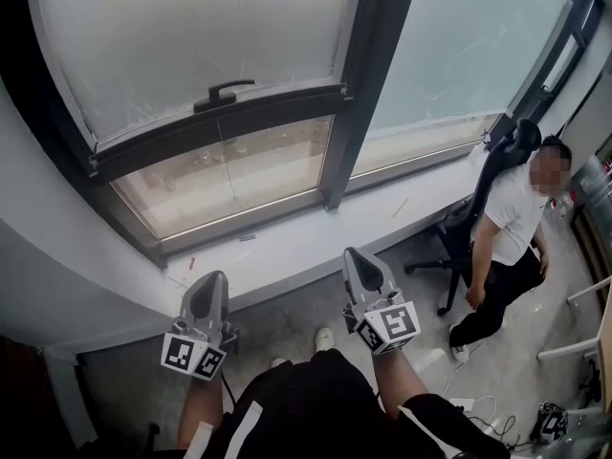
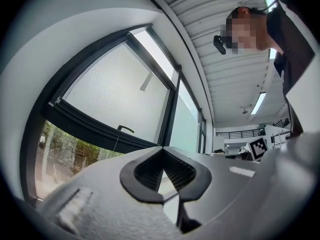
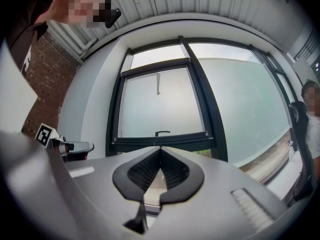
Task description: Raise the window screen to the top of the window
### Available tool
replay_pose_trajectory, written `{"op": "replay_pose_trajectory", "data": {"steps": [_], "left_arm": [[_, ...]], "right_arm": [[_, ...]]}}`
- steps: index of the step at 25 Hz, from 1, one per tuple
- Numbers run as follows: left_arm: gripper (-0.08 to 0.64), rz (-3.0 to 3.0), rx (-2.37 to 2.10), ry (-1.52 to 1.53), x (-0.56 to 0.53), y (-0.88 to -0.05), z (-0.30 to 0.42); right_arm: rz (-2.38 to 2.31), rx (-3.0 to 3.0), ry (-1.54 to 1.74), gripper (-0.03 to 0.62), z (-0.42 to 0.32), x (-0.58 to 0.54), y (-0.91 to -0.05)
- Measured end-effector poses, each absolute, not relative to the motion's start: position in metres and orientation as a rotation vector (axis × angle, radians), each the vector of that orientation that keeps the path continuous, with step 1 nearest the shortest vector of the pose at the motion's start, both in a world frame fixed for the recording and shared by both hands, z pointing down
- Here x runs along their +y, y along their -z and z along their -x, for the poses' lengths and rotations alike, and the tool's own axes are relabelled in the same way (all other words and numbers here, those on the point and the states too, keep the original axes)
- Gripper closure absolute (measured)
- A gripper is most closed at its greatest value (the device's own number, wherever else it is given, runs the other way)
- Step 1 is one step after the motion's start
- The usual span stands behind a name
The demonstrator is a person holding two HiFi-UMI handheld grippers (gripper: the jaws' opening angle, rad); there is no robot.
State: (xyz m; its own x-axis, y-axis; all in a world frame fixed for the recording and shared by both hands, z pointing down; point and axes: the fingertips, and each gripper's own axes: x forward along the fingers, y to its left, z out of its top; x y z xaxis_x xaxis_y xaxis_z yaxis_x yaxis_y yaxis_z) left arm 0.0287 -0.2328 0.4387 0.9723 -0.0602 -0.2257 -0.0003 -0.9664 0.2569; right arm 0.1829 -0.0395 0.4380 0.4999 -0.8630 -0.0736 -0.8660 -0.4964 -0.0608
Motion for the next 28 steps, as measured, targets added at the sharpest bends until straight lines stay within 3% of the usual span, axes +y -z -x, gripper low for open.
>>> {"op": "replay_pose_trajectory", "data": {"steps": [15,28], "left_arm": [[0.558,-2.853,-0.153,0.374,-0.235,-0.422,-0.125],[0.555,-2.887,-0.003,0.303,-0.173,-0.438,-0.229]], "right_arm": [[2.497,1.589,-0.069,0.586,-0.284,-0.063,-0.443],[2.584,1.522,-0.043,0.569,-0.347,0.005,-0.462]]}}
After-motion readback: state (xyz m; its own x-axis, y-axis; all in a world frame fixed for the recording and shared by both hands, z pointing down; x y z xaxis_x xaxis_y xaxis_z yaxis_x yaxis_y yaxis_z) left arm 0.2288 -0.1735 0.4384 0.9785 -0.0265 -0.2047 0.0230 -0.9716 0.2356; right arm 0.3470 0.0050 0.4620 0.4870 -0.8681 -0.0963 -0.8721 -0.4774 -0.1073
